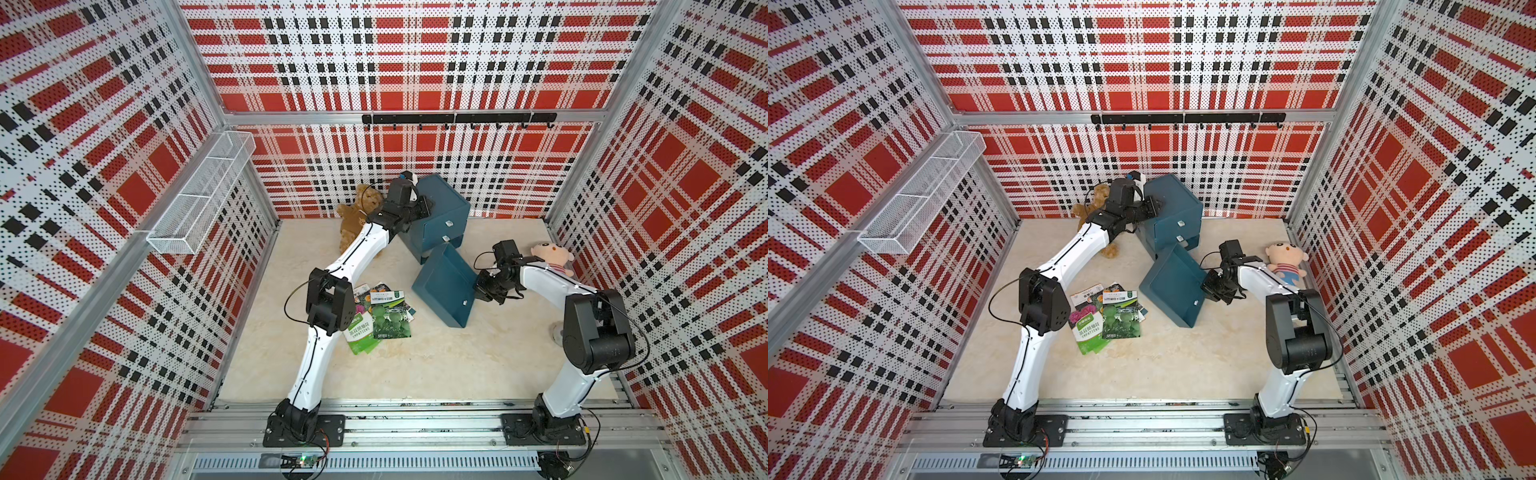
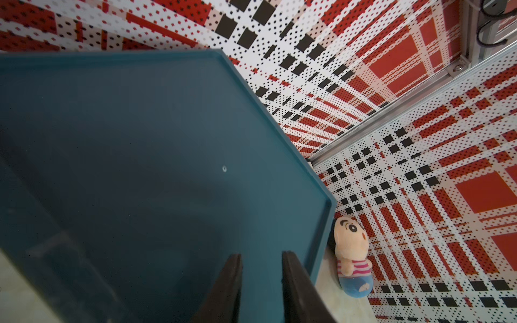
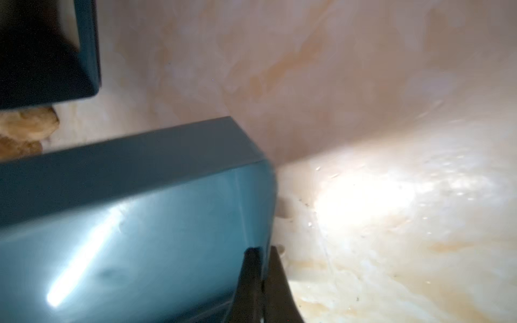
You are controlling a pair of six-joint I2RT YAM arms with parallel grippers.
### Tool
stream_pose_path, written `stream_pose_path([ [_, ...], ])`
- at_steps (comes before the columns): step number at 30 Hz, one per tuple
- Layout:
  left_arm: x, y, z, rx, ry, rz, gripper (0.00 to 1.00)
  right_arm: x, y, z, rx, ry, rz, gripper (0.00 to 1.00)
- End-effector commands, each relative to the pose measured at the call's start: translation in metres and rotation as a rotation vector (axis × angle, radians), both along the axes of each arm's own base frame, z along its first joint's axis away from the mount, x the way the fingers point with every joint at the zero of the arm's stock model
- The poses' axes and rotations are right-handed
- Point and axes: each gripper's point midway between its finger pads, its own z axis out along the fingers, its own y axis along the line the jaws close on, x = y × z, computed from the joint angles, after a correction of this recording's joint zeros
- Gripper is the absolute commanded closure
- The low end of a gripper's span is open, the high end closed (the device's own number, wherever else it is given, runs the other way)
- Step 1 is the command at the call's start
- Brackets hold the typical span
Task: Take the seed bags out of the drawer
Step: Pick up the drawer from the center of the board, then close the drawer in the storage box.
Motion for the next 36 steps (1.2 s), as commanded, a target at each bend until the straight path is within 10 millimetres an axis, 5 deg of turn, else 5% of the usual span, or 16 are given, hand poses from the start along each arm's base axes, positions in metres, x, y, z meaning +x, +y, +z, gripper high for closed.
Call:
stream_pose_path([
  [1,-0.004,-0.006,-0.032,0.023,0.066,-0.022,0.7,0.009,-0.001,0.011,-0.006,-0.058,0.025,1.0],
  [11,-0.005,-0.004,-0.029,0.025,0.063,-0.009,0.7,0.013,-0.006,0.024,-0.016,-0.055,0.007,1.0],
  [25,-0.002,-0.005,-0.019,0.0,0.04,0.006,0.7,0.006,-0.067,0.033,-0.16,0.206,-0.056,1.0],
  [36,-0.002,-0.011,-0.02,-0.028,0.032,-0.001,0.71,0.031,-0.092,0.036,-0.288,0.282,-0.204,1.0],
])
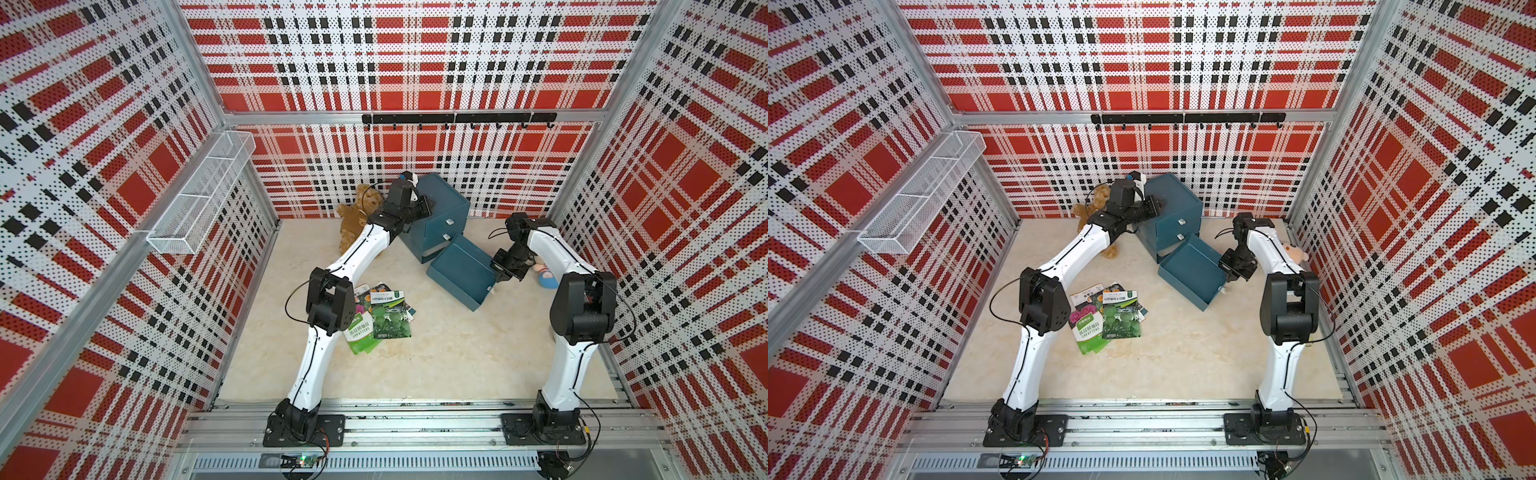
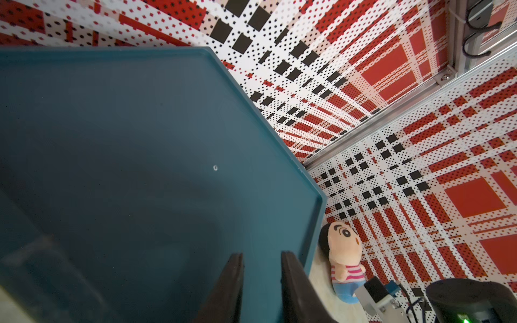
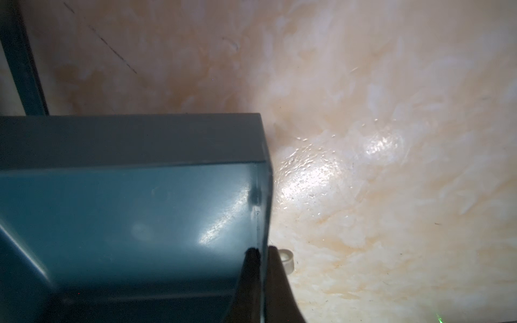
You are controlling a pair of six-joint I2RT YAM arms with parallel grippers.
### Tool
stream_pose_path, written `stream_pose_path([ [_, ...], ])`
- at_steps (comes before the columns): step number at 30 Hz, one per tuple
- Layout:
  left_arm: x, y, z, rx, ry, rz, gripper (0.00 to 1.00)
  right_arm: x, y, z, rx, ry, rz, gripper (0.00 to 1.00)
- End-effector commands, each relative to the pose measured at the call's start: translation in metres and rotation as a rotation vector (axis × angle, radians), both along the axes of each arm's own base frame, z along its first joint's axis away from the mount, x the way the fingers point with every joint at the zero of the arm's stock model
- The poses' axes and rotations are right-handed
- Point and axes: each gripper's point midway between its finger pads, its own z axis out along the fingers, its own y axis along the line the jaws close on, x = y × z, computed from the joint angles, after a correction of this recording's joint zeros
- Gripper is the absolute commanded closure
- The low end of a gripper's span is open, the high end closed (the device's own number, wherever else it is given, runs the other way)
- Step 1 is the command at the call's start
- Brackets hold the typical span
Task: Take the seed bags out of the drawer
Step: Close the drawer in the storage box.
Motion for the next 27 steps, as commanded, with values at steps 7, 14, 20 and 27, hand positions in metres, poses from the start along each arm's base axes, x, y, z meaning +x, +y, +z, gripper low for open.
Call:
stream_pose_path([
  [7,-0.005,-0.01,-0.024,-0.001,0.046,-0.014,0.71,0.005,-0.026,-0.005,-0.147,0.118,-0.083,1.0],
  [14,-0.005,-0.015,-0.025,-0.027,0.047,-0.028,0.71,0.015,-0.026,-0.012,-0.144,0.136,-0.108,1.0],
  [20,-0.007,-0.017,-0.031,-0.03,0.055,-0.035,0.71,0.02,-0.024,-0.018,-0.135,0.151,-0.118,1.0],
  [27,-0.008,-0.019,-0.034,-0.037,0.058,-0.043,0.71,0.026,-0.021,-0.019,-0.12,0.139,-0.131,1.0],
])
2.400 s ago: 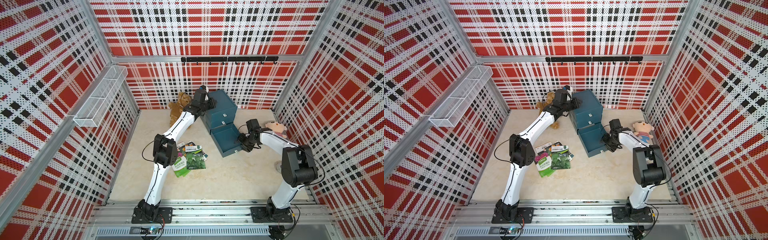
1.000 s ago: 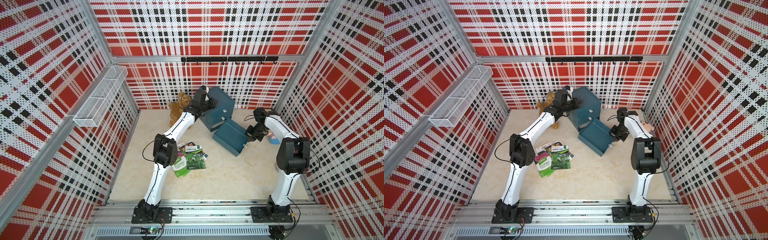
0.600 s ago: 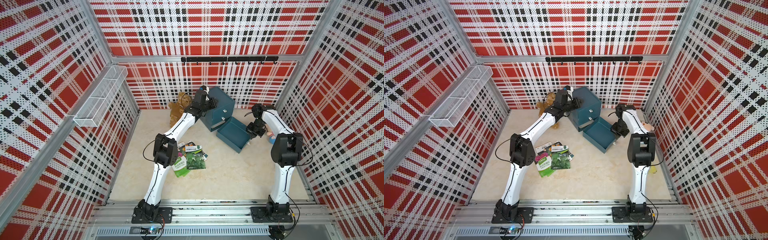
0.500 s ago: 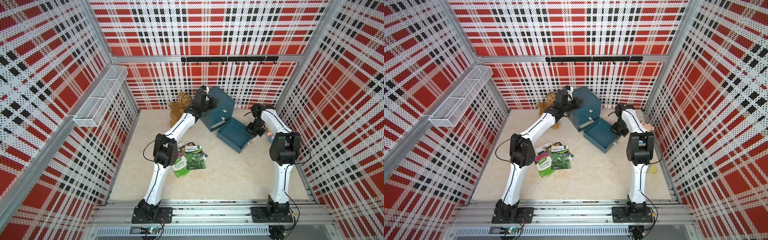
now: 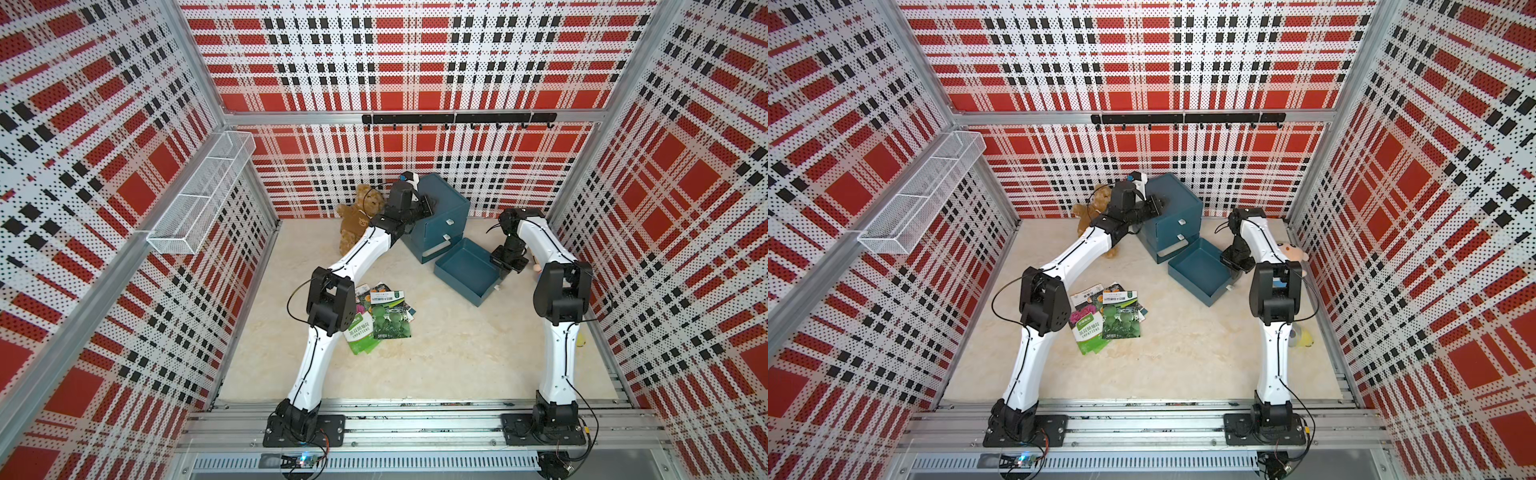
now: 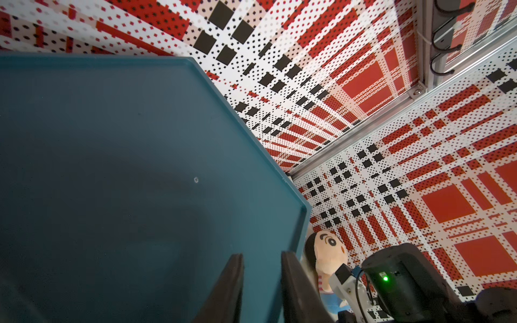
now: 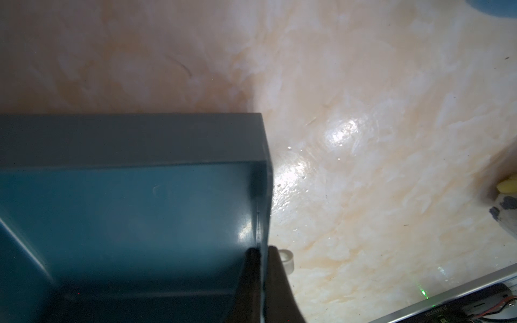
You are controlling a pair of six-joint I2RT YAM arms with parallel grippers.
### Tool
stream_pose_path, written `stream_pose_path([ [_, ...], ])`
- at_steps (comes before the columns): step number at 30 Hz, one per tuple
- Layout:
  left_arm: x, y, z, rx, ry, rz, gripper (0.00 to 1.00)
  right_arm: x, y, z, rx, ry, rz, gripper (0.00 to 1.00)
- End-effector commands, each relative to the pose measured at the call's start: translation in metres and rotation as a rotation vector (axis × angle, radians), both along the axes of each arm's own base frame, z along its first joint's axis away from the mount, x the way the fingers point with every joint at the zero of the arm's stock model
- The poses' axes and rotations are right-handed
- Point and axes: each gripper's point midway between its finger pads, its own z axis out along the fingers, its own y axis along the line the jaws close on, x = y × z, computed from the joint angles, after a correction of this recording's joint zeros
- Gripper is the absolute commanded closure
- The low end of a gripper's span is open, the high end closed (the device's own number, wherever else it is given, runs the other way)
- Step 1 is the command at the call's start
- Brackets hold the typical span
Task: Take the seed bags out of the drawer
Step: Close the drawer in the storage box.
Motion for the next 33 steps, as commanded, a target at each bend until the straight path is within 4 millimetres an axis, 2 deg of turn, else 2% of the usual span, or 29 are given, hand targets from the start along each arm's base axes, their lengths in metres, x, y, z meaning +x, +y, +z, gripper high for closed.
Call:
stream_pose_path([
  [1,-0.01,-0.01,-0.039,0.035,0.092,-0.034,0.71,0.004,0.0,0.004,0.013,-0.011,-0.026,1.0],
  [10,-0.012,-0.012,-0.043,0.028,0.101,-0.042,0.71,0.014,0.011,0.004,0.038,-0.033,-0.029,1.0],
  [23,-0.013,-0.012,-0.043,0.022,0.099,-0.049,0.71,0.017,0.029,-0.004,0.072,-0.02,-0.052,1.0],
  [33,-0.014,-0.014,-0.045,0.012,0.1,-0.06,0.71,0.017,0.033,-0.01,0.078,-0.004,-0.093,1.0],
])
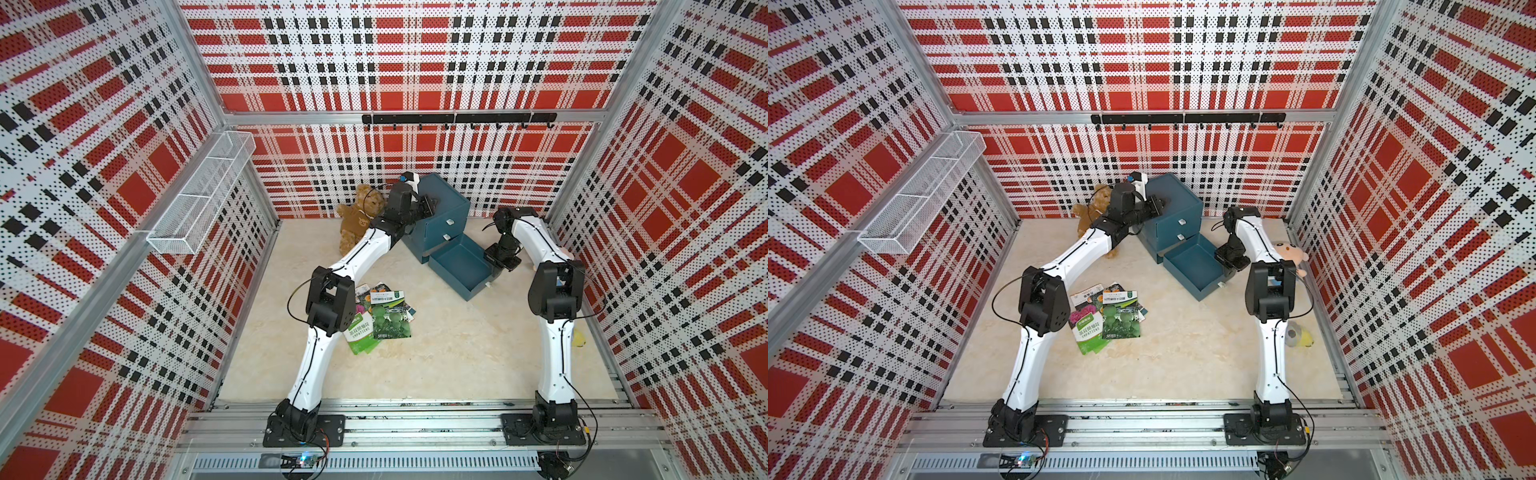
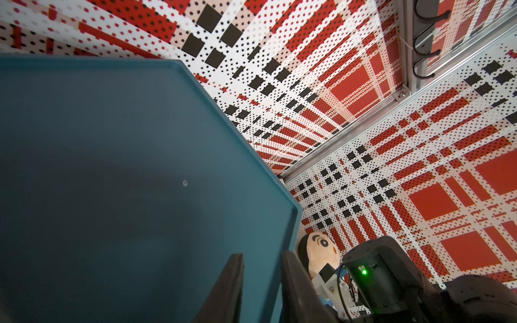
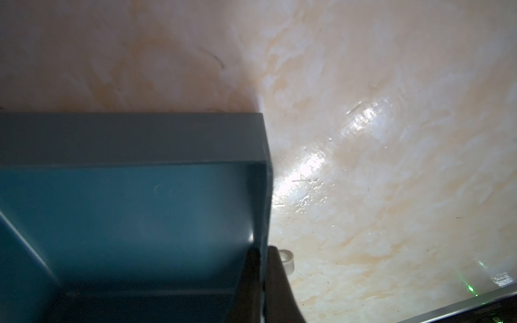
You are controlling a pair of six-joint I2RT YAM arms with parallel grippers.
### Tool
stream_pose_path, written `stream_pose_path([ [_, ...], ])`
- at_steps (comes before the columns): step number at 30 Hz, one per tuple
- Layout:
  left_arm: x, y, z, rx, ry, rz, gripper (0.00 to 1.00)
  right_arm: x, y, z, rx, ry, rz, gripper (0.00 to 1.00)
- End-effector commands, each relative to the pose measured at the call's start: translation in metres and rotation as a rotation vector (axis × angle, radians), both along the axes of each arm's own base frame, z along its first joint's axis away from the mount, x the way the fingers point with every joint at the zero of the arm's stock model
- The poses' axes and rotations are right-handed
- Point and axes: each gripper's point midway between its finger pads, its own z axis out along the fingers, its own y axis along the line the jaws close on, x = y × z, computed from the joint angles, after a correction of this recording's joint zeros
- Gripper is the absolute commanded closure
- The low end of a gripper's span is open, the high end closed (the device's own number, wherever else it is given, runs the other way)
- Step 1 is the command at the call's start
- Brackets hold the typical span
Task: Take the seed bags out of the drawer
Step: Close the drawer in the storage box.
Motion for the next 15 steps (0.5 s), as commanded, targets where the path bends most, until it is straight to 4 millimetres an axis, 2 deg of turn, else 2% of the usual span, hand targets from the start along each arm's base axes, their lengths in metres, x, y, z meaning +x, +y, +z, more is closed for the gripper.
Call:
stream_pose_path([
  [1,-0.013,-0.01,-0.048,0.05,0.121,-0.042,0.71,0.003,0.006,-0.002,0.012,0.003,-0.019,1.0],
  [7,-0.013,-0.011,-0.049,0.042,0.12,-0.048,0.71,0.004,0.007,-0.002,0.014,0.003,-0.028,1.0],
  [15,-0.014,-0.012,-0.051,0.038,0.123,-0.056,0.71,0.01,0.021,-0.002,0.037,-0.011,-0.027,1.0],
])
